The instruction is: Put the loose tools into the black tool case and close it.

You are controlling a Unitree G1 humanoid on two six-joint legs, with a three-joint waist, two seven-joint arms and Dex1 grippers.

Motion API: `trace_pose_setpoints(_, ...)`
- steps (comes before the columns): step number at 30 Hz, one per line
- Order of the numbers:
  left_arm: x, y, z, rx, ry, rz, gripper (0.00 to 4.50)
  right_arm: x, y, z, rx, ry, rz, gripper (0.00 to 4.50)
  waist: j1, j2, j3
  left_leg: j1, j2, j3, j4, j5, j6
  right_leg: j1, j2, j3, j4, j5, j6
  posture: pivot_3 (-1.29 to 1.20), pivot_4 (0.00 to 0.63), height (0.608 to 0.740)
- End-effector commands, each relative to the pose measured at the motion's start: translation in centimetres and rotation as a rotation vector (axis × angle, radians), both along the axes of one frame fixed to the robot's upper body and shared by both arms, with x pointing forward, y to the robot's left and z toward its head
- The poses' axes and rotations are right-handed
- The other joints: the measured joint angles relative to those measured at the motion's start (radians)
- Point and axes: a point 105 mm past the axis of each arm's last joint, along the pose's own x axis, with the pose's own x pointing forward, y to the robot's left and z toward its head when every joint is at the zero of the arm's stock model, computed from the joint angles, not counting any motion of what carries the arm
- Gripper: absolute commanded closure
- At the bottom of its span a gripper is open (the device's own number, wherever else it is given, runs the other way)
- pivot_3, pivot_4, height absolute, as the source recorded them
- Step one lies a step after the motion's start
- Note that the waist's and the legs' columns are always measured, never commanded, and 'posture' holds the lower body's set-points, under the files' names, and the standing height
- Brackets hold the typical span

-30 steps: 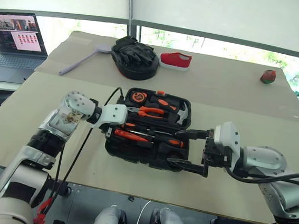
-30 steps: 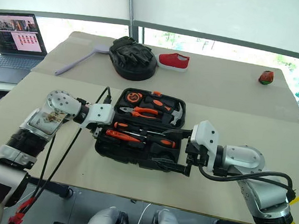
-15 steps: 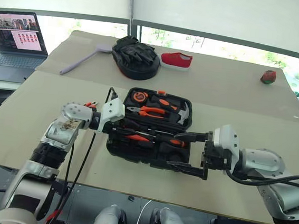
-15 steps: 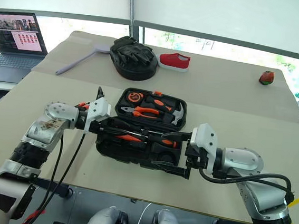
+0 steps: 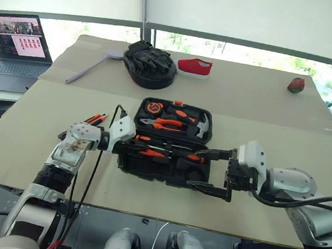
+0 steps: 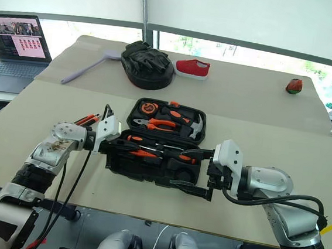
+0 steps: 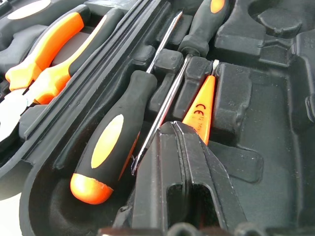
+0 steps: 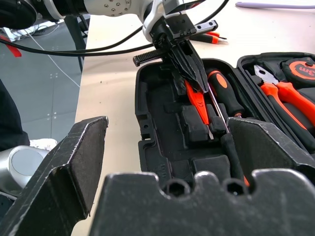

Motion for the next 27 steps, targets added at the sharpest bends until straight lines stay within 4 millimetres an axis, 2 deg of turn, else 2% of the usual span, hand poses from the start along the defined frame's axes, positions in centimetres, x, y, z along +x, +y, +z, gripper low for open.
trace_pose_setpoints(1,0.2,1.3,2.9,-0.201,-0.048,0.094,4.47,0.7,-0.8,1.3,0.045,-0.12,-0.046,0.0,-0.004,0.0,0.0,0.0,0.0,0.0,0.0,0.0,0.0,0.0,0.0,0.0,0.0,0.0,0.0,0.0,0.15,0.74)
trace_pose_setpoints(3,0.5,4.6,6.1,-0.394,-0.093,0.264,4.47,0.9,-1.6,1.8,0.101,-0.183,-0.07,0.0,-0.006,0.0,0.0,-0.001,0.0,0.0,0.0,0.0,0.0,-0.001,0.0,0.0,0.0,0.0,0.0,0.0,0.15,0.74)
trace_pose_setpoints(4,0.4,5.8,6.9,-0.44,-0.107,0.319,4.47,0.9,-1.8,1.9,0.117,-0.201,-0.077,0.0,-0.009,-0.001,0.0,-0.001,0.001,0.0,0.0,0.0,0.0,-0.001,0.0,0.0,0.0,0.0,0.0,0.0,0.15,0.74)
trace_pose_setpoints(6,-1.2,8.7,7.3,-0.491,-0.13,0.409,3.95,0.7,-2.2,1.7,0.163,-0.2,-0.085,0.0,-0.012,-0.001,0.0,-0.001,0.001,0.0,0.0,0.0,-0.001,-0.001,0.0,0.0,0.0,0.0,0.0,0.0,0.15,0.74)
trace_pose_setpoints(8,-2.9,11.5,6.6,-0.481,-0.157,0.526,3.35,0.3,-2.2,1.6,0.213,-0.172,-0.069,0.0,-0.023,0.0,0.0,0.002,0.001,0.0,-0.001,0.0,-0.001,0.001,-0.001,0.001,0.0,0.0,0.0,0.0,0.15,0.74)
trace_pose_setpoints(12,-6.8,18.0,3.5,-0.488,-0.179,0.848,1.93,0.6,-2.0,1.3,0.257,-0.205,-0.082,0.0,-0.024,0.002,0.001,0.015,0.001,0.0,-0.005,-0.001,-0.002,0.014,-0.001,0.002,-0.003,-0.001,0.001,0.0,0.15,0.74)
trace_pose_setpoints(15,-9.8,21.0,2.0,-0.481,-0.218,1.031,0.78,0.9,-1.8,1.5,0.292,-0.23,-0.092,0.0,-0.019,0.002,0.001,0.015,0.001,0.0,-0.004,-0.01,-0.008,0.014,-0.003,0.001,-0.003,-0.001,0.001,0.0,0.15,0.74)
trace_pose_setpoints(17,-11.7,22.3,1.0,-0.495,-0.226,1.144,0.06,1.1,-1.7,1.8,0.312,-0.255,-0.095,0.0,-0.009,0.002,0.001,0.016,0.001,-0.001,-0.004,-0.011,-0.007,0.014,-0.005,0.001,-0.003,-0.001,0.001,0.0,0.15,0.74)
trace_pose_setpoints(22,-14.3,23.0,-1.7,-0.517,-0.157,1.286,0.01,1.3,-1.4,1.9,0.332,-0.275,-0.089,0.0,0.004,0.002,0.001,0.015,0.0,-0.001,-0.004,-0.013,-0.007,0.013,-0.007,0.0,-0.006,-0.001,0.001,0.0,0.15,0.74)
trace_pose_setpoints(24,-14.4,23.1,-2.0,-0.511,-0.153,1.305,0.01,1.3,-1.3,1.8,0.334,-0.275,-0.085,0.0,0.006,0.002,0.001,0.014,0.0,-0.001,-0.004,-0.013,-0.006,0.013,-0.007,0.0,-0.007,-0.001,0.001,0.0,0.15,0.74)
trace_pose_setpoints(27,-12.7,22.7,-1.3,-0.48,-0.159,1.25,0.01,1.6,-1.3,2.0,0.34,-0.282,-0.091,0.0,0.006,0.002,0.001,0.014,0.0,-0.001,-0.004,-0.015,-0.004,0.013,-0.007,0.0,-0.007,-0.001,0.001,0.0,0.15,0.74)
